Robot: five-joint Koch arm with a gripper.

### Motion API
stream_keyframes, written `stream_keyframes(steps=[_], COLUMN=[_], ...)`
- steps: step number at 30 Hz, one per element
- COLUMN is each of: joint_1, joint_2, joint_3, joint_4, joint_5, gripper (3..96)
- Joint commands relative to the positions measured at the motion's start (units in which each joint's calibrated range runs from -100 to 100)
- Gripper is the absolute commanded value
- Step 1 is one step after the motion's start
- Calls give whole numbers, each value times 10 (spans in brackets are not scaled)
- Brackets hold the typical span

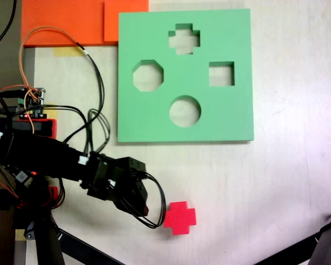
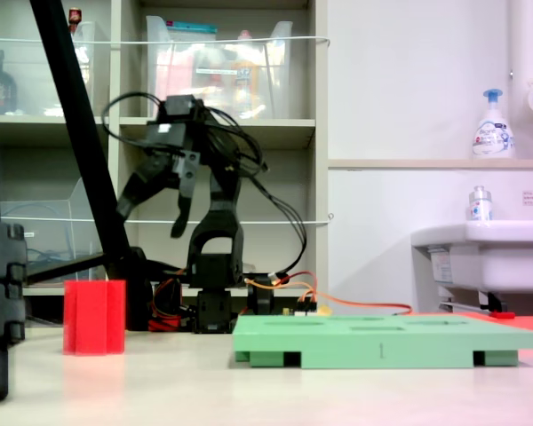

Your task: Put the cross columnar block into the corresponding hole

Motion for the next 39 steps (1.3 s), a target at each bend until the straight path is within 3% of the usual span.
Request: stream_keyframes(steps=[1, 4, 8, 12, 27, 32, 35, 39], joint_1=[-5, -5, -17, -25, -26, -26, -25, -25], joint_2=[41, 96, 196, 328, 633, 681, 693, 698], joint_3=[50, 83, 106, 148, 266, 266, 265, 265], joint_4=[-12, -11, -10, -4, 54, 52, 42, 22], joint_5=[-21, -18, -15, -15, -2, -2, -2, -2], gripper=[585, 707, 746, 894, 891, 856, 653, 526])
